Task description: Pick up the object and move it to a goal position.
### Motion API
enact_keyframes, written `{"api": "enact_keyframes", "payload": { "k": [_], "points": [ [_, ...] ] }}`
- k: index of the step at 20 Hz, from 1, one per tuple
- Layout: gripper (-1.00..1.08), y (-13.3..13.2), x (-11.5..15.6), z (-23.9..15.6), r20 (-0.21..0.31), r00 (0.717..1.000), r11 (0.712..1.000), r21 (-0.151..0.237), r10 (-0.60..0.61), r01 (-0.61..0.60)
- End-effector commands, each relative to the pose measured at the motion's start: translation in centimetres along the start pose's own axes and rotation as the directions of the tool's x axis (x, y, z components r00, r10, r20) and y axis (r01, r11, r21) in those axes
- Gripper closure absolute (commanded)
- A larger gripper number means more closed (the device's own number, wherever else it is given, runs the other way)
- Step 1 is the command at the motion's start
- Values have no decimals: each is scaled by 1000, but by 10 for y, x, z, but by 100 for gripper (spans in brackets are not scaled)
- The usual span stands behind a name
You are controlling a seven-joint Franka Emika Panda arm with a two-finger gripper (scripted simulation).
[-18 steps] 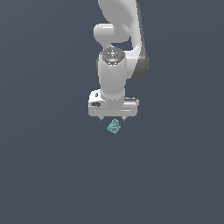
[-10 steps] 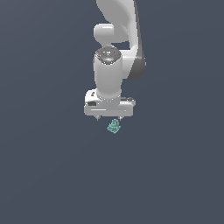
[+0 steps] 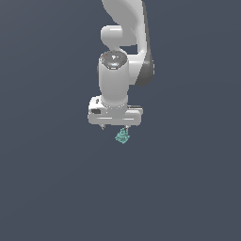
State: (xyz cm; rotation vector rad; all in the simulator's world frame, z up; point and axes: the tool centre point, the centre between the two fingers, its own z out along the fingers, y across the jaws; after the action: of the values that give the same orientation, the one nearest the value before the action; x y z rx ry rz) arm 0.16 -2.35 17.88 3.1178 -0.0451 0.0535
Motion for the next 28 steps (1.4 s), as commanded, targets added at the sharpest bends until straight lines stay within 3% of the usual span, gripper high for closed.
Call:
{"api": "enact_keyframes", "payload": {
  "k": [1, 12, 21, 28],
  "points": [
    [-92, -1, -1, 3, 2, 1000, 1000, 1, 18, -18],
    [-92, -15, -17, 32, 15, 980, 980, 10, 197, -197],
    [-92, -28, -37, 64, 32, 913, 913, 8, 408, -408],
    [-92, -33, -48, 80, 39, 862, 862, 3, 506, -506]
  ]
}}
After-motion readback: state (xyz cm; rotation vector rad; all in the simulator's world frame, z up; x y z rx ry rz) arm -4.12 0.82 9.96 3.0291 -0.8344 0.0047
